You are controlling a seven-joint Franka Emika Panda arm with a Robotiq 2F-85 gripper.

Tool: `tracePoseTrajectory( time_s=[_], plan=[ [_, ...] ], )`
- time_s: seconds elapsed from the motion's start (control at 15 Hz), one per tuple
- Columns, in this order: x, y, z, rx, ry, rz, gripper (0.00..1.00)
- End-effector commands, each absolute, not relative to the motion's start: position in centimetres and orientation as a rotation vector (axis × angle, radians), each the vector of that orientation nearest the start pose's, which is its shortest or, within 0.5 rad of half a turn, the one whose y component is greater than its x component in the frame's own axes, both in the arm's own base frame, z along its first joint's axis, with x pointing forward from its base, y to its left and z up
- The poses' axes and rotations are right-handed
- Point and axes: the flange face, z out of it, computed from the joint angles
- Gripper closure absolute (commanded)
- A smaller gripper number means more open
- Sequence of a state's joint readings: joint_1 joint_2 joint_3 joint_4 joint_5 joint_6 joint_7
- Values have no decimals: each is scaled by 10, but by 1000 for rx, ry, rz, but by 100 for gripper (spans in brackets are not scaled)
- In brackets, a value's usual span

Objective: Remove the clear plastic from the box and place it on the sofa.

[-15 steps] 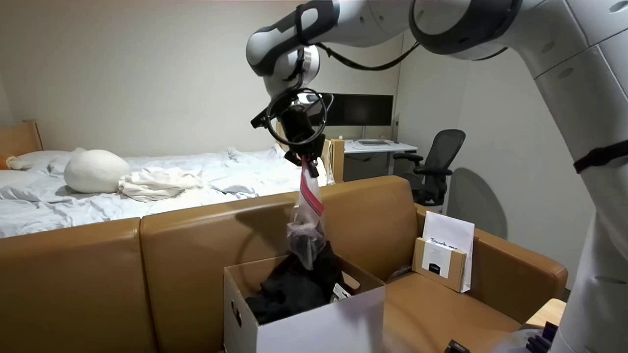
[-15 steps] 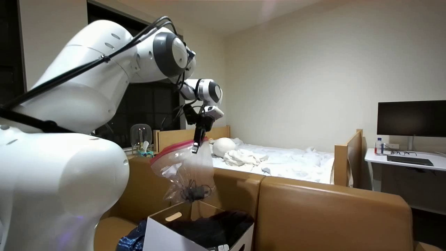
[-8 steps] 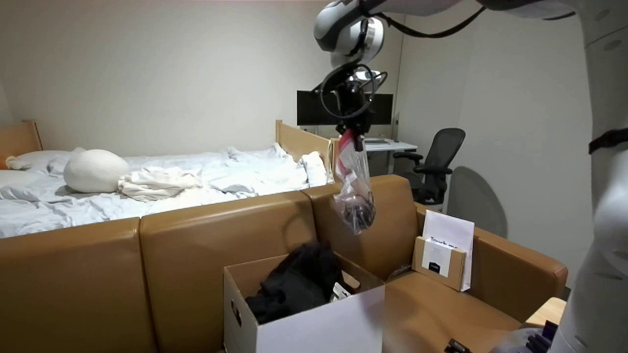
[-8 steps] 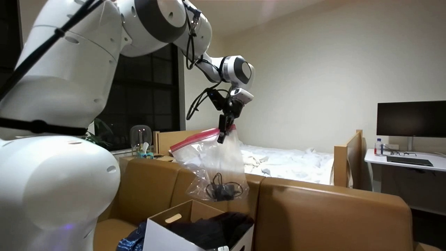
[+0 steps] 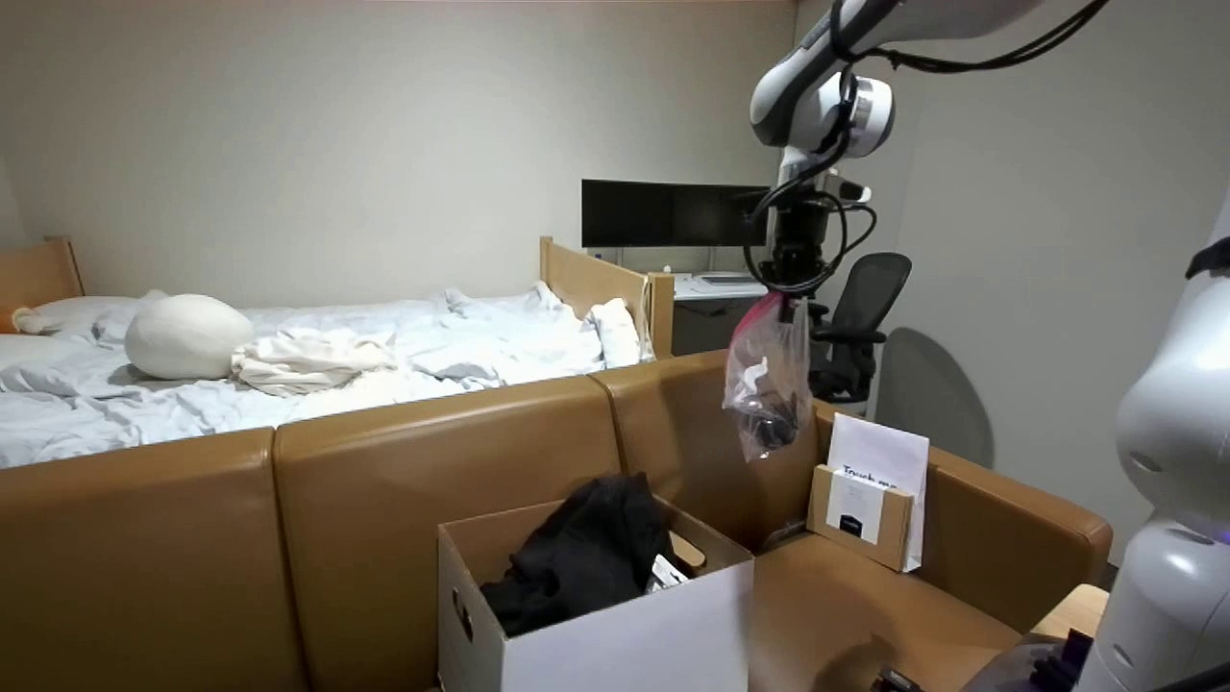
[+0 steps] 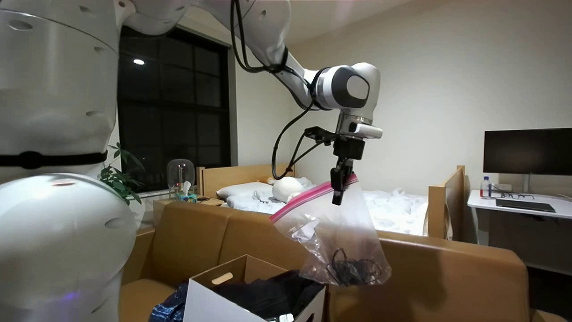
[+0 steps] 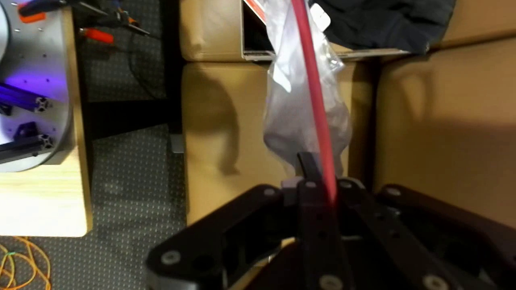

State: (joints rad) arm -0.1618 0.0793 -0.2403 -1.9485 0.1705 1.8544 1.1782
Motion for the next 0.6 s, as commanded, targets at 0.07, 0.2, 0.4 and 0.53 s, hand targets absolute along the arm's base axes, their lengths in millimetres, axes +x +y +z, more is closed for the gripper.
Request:
tracePoseTrajectory(
  time_s=[0.07,0.2,0.4,0.53],
  plan=[
    [485,-234,424,-1891,2201,86,74],
    [490,-240,417,-1831,2175,3,67],
    [497,-242,413,-1752,2116,-51,49],
    [501,-241,412,-1722,2065,-66,35]
  ],
)
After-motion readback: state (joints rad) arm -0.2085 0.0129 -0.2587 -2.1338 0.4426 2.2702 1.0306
